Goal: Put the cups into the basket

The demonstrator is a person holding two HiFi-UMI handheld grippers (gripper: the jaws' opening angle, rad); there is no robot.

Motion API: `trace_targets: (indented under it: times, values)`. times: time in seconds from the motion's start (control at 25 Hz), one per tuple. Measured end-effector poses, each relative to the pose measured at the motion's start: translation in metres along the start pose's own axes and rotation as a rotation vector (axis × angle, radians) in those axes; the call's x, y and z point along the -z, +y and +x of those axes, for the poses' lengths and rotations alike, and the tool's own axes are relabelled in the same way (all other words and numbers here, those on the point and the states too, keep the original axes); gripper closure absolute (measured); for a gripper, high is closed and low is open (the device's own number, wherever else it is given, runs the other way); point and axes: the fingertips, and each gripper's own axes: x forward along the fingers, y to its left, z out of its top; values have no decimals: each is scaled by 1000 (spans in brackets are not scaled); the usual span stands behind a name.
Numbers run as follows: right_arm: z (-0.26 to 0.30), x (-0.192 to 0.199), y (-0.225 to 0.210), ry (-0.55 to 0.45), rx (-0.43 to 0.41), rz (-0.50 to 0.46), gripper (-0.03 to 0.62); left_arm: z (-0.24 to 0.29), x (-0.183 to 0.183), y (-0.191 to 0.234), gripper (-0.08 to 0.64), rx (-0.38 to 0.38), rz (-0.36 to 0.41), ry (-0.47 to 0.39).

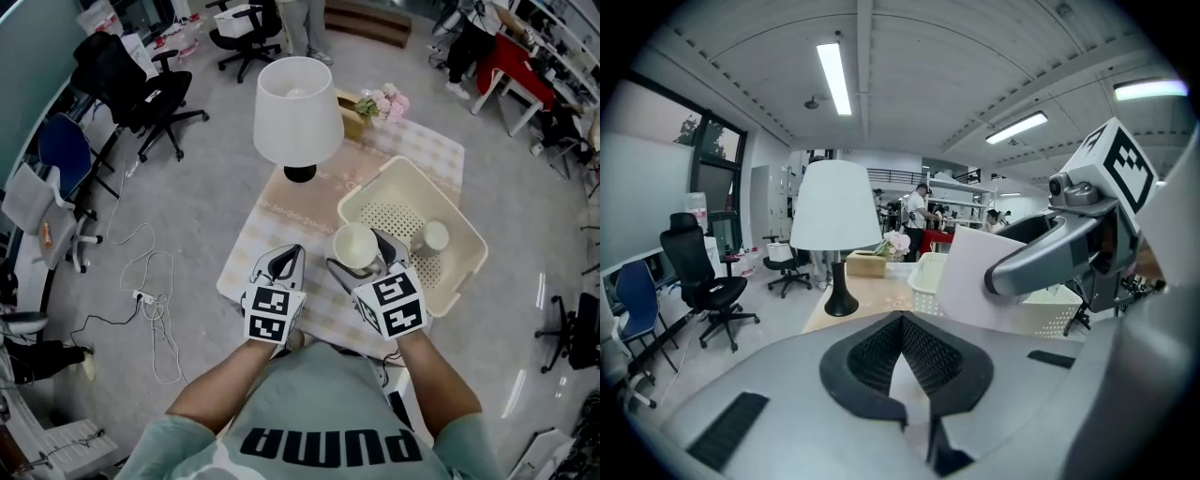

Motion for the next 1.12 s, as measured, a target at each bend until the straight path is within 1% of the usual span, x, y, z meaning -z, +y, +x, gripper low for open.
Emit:
trace_targets:
  times: [0.12,0.36,0.56,0.88,1.12]
  values:
    - [-10,-7,-21,-20,36,16,202,8,-7,-8,559,13,21,-9]
    - [-24,-18,-69,-48,110,54,202,23,-22,-28,560,50,39,-18]
    - [-19,-18,-104,-39,157,76,202,36,-26,-38,558,70,52,-6]
    - [6,1,-135,13,166,101,202,55,-24,-44,559,74,52,24]
    - [37,26,-151,79,164,118,202,69,-16,-39,560,67,30,51]
